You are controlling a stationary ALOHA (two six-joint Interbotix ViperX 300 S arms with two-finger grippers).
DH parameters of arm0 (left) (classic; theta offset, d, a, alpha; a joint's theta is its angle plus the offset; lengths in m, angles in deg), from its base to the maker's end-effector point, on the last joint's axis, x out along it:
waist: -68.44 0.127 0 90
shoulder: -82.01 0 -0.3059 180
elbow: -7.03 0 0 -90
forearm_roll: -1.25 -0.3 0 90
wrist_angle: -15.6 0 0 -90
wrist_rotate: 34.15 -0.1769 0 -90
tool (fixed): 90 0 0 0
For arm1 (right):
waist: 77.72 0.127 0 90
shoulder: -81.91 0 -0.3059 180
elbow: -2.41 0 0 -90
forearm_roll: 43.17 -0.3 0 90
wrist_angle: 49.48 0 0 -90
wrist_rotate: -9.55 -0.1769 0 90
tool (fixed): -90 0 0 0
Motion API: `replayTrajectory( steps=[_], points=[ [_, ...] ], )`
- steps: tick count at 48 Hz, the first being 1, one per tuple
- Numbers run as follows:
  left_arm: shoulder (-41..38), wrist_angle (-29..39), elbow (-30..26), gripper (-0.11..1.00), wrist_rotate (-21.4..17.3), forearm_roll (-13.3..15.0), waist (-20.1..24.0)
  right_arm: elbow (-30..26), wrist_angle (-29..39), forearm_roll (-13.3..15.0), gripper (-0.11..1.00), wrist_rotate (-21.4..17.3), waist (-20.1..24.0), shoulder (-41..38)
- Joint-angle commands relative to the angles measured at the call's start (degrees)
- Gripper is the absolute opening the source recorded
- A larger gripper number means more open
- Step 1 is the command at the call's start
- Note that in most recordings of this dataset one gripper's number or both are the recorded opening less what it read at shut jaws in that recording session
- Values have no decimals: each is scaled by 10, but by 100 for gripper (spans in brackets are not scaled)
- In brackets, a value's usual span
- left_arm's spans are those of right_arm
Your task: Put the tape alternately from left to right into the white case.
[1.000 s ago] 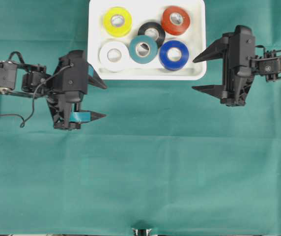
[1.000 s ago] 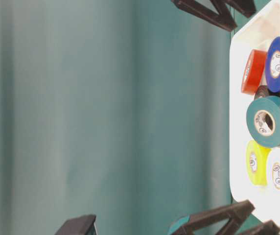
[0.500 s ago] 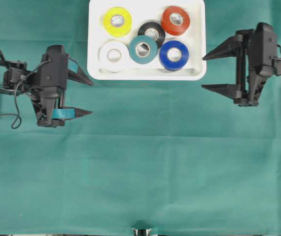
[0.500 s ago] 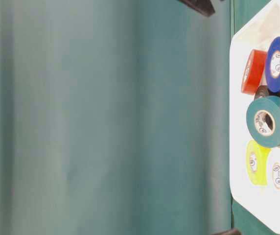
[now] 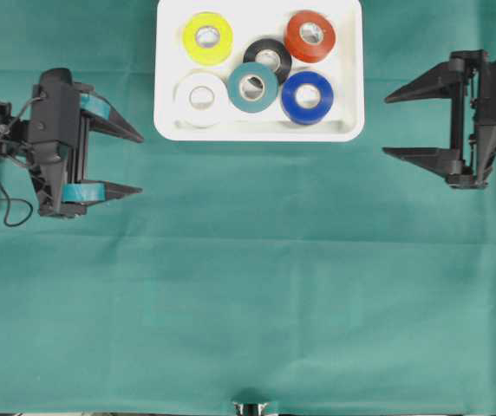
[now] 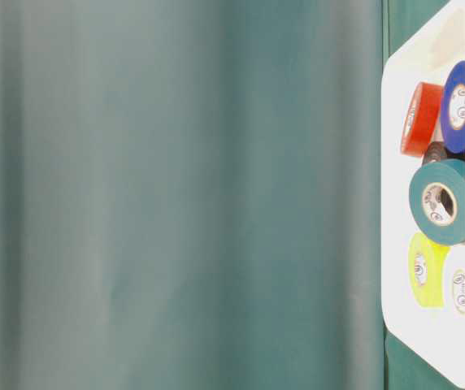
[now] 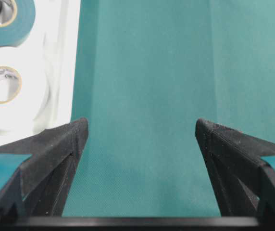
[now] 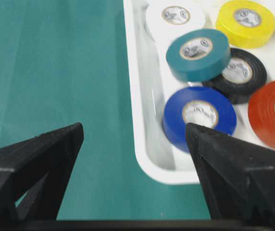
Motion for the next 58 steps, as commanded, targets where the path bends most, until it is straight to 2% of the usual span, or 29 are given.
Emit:
replayTrajectory(
  steps=[1,25,58],
  points=[
    [18,-11,-1,99,0,1,2,3,3,1,80,-2,1,14],
    [94,-21,50,99,1,2,20,46,33,-1,80,-3,1,105],
    [236,-19,130,99,1,2,26,98,62,-1,81,-6,1,189]
  ],
)
